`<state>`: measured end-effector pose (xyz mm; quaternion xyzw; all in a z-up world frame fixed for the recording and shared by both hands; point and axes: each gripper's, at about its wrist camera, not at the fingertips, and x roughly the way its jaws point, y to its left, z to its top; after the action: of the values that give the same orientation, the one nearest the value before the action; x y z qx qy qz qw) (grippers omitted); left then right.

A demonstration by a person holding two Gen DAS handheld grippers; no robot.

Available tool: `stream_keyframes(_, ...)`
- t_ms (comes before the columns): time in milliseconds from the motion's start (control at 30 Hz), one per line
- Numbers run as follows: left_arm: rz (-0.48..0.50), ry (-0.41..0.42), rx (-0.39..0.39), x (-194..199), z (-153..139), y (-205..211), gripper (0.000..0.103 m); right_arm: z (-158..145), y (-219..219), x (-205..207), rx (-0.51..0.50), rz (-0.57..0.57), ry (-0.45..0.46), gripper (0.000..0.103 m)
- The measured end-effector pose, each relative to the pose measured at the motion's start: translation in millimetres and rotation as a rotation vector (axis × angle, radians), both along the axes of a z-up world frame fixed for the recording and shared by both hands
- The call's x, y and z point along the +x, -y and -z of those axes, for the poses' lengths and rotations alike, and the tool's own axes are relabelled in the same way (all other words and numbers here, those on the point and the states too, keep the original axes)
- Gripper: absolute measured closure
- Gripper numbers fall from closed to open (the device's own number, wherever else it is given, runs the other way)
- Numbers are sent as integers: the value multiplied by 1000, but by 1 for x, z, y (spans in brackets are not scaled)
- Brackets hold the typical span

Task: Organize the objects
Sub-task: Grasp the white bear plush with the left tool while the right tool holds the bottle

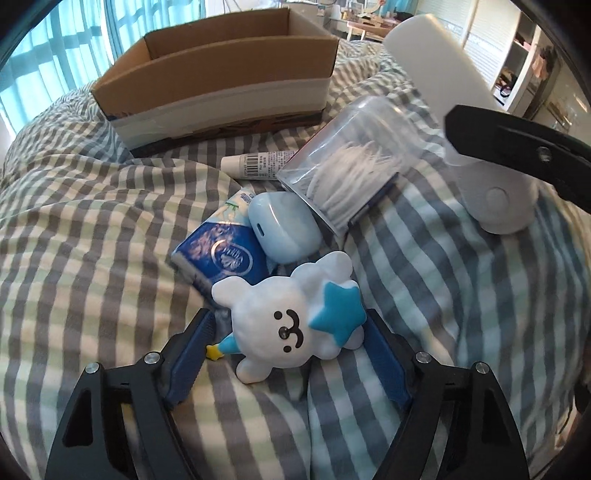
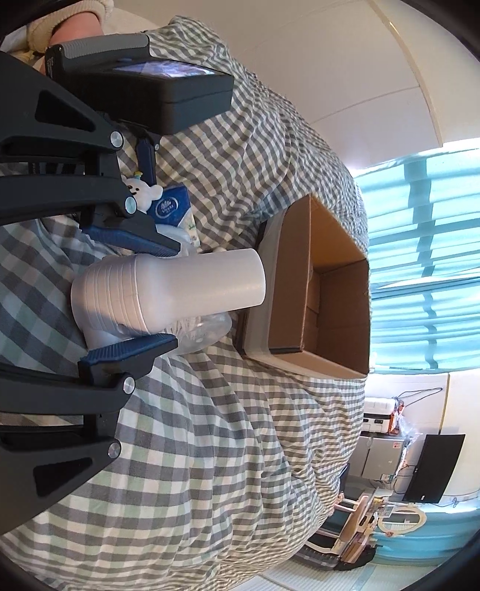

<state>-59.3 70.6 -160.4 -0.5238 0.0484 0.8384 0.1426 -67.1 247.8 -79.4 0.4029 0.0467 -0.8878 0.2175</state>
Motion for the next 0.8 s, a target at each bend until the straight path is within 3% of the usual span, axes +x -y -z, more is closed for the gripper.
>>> stream_keyframes(367, -87, -124, 75, 27, -47, 46, 21, -13, 21, 20, 25, -48, -41, 60)
stream_keyframes(500, -118, -164, 96, 18, -60, 58, 23, -16, 24, 24, 33, -54, -52, 60)
stream_keyframes(533, -116, -171, 104, 14, -62, 58, 61, -17, 25, 24, 35, -54, -54, 60)
stream_keyframes(567, -115, -166, 109, 11, -64, 58, 71, -18, 26, 24, 38, -54, -56, 60)
stream_keyframes(800, -84, -131, 131, 8, -61, 60, 71, -14, 31, 18, 55, -56, -44, 60)
